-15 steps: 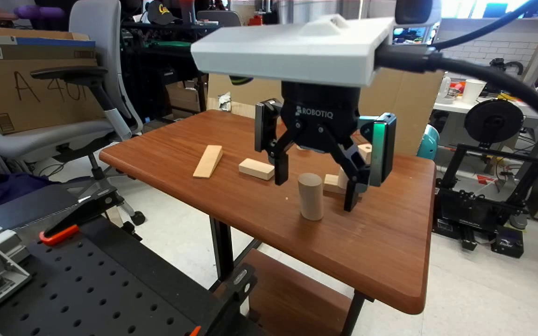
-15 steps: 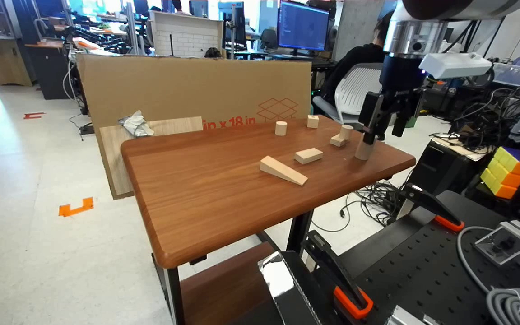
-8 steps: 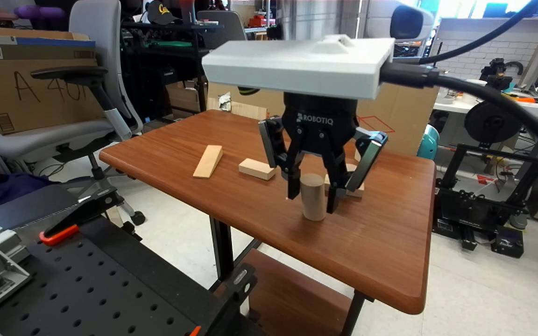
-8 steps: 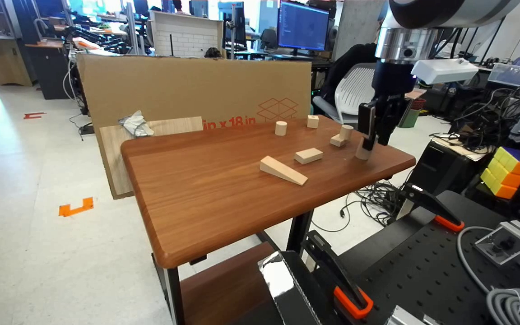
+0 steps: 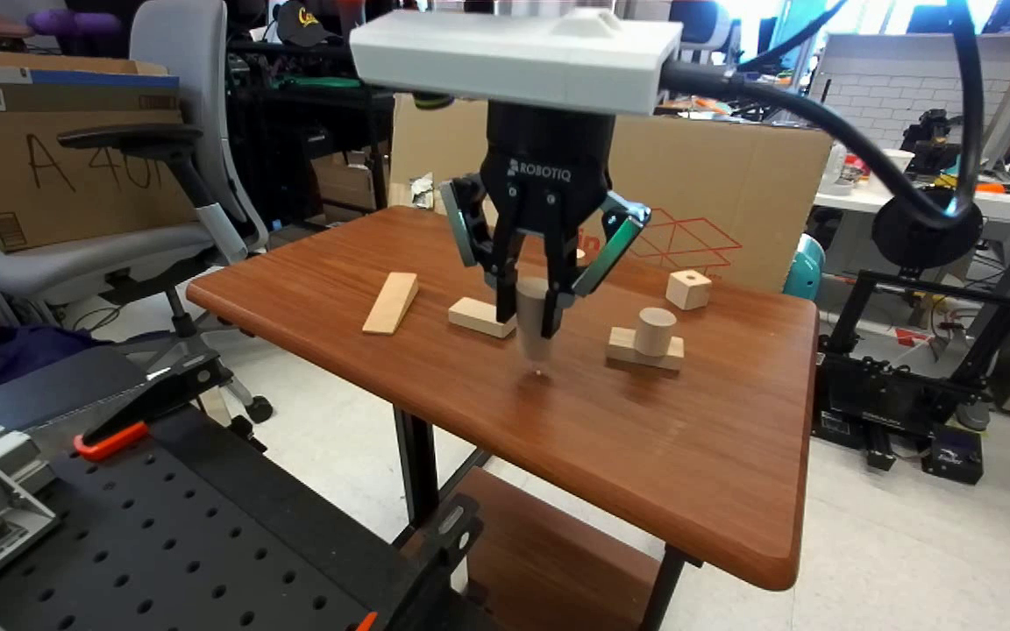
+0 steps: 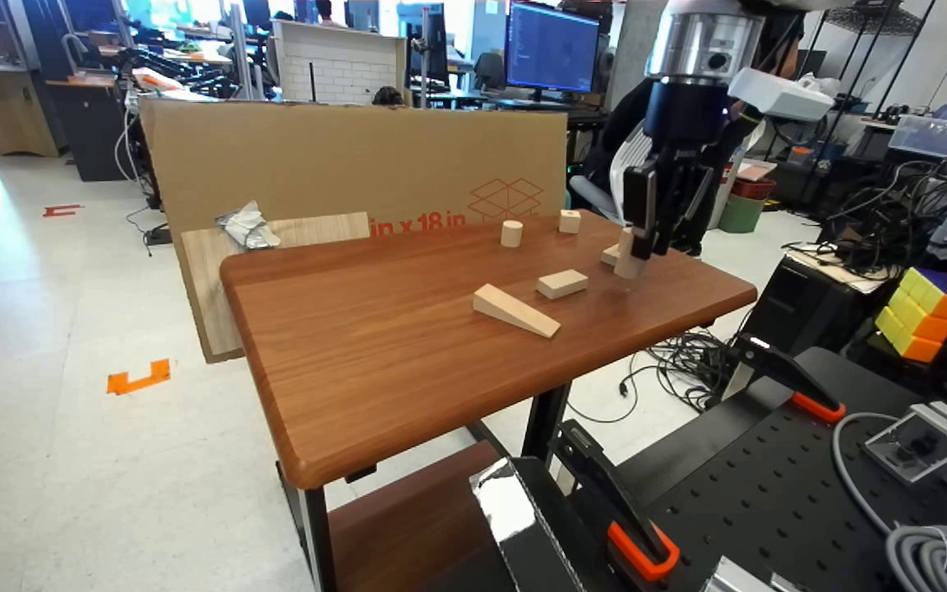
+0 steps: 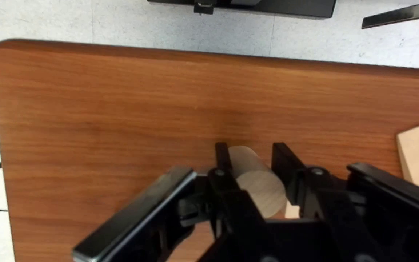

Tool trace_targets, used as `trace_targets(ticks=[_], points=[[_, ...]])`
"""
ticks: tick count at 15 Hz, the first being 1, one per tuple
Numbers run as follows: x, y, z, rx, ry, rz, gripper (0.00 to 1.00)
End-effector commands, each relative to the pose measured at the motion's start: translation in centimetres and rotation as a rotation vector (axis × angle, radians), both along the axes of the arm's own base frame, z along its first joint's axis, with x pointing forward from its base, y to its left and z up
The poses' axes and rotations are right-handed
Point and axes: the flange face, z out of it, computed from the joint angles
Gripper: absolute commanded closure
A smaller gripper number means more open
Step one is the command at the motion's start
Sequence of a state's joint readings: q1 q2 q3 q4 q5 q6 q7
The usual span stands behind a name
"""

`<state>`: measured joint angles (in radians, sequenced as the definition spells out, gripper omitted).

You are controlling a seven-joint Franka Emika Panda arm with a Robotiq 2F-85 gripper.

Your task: Move the tall cylindrical block backwards

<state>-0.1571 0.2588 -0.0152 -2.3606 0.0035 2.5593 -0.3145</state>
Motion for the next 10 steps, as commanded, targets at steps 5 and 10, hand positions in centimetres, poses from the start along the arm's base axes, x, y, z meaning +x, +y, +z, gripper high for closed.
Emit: trace_targets(ticks=[5, 10], points=[[6.8, 3.3, 3.5, -0.026, -0.004, 0.082, 0.9], [11.2, 5.8, -0.4, -0.053, 0.011, 0.116, 0.9]])
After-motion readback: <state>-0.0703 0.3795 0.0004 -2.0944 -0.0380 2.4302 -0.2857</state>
